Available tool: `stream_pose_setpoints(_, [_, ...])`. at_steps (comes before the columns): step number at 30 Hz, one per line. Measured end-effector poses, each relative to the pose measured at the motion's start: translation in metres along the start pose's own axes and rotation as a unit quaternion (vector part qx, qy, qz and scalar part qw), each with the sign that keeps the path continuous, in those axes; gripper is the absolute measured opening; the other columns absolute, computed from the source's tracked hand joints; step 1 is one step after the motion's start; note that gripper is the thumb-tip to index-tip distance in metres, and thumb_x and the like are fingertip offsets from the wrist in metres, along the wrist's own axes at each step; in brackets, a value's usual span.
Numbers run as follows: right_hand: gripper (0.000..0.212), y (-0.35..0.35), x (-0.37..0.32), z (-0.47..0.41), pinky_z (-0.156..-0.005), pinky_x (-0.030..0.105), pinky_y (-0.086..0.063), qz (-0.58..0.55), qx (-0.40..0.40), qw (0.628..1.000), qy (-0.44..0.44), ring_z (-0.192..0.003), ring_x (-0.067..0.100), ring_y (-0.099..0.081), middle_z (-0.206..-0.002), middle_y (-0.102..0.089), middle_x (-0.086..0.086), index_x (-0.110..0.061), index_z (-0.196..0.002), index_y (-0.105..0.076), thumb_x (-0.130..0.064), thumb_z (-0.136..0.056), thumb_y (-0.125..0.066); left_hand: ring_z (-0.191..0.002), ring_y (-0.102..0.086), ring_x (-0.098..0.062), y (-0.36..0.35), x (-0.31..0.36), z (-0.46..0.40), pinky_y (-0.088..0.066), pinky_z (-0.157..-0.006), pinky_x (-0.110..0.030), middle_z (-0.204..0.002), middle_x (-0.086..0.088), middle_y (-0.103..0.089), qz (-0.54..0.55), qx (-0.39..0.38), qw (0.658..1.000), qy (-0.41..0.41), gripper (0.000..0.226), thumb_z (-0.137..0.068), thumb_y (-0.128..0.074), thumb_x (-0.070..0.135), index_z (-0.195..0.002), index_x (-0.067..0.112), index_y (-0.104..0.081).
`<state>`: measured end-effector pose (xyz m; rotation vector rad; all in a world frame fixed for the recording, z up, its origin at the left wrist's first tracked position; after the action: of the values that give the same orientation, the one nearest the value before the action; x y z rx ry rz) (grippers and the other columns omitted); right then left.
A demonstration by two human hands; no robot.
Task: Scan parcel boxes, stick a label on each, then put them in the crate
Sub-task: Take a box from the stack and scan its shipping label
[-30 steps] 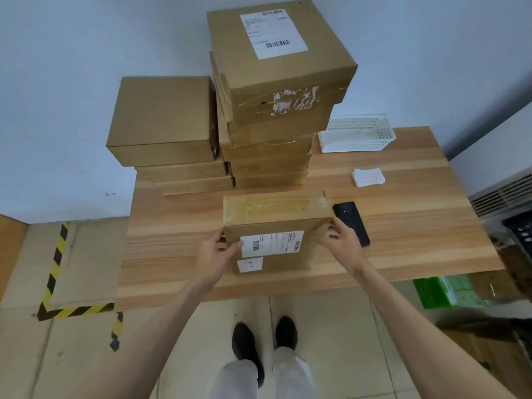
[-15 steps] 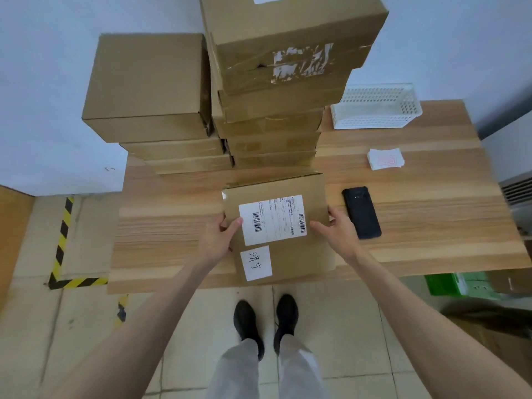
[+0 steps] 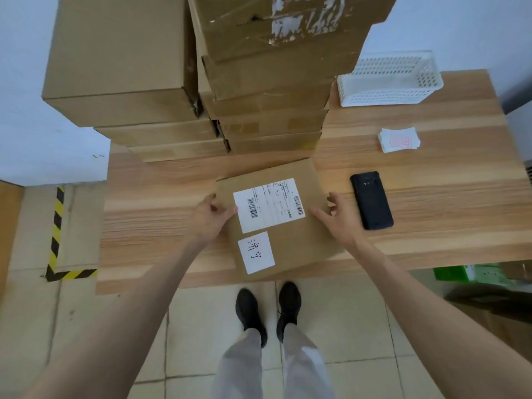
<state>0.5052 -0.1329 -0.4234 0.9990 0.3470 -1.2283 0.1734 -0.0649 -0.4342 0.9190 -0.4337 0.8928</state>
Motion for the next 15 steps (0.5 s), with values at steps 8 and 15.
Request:
stream_pose_setpoints(8, [0.047,0.023,0.07,0.105,-0.083,0.039,-0.047,-0.023,0.197,0.976,-0.089,-0.098,0.028,-0.056,-0.108,-0.056,0.007,-0.006,-0.11,-0.053,-0.046,-0.091,-0.071,-0.144,-0.04,-0.022,0.001,0.056,-0.039,-0.033,-0.116,-0.033,-0.159,0.0,-0.041,-0.125,-0.025,0.982,-0.142,0.067,-0.096,-0.067,0.036,-0.154,0.02,-0.04])
stream_pose_setpoints(15, [0.034,-0.041,0.067,0.095,-0.074,0.031,-0.055,-0.184,0.088,0.974,-0.102,-0.093,0.018,-0.072,-0.103,-0.074,-0.002,-0.012,-0.118,-0.061,-0.035,-0.094,-0.069,-0.138,-0.047,-0.024,-0.005,0.041,-0.042,-0.038,-0.114,-0.036,-0.145,-0.007,-0.057,-0.139,-0.034,0.984,-0.109,0.061,-0.094,-0.07,0.037,-0.148,0.02,-0.05])
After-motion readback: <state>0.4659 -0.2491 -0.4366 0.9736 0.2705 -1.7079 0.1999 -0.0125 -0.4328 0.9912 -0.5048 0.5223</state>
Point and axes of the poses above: each hand's wrist, its own z-axis away from the middle knuckle, its own y-axis out of the back of the hand, x = y × z, the point moved 10 cm from there along -z, towards the middle knuckle
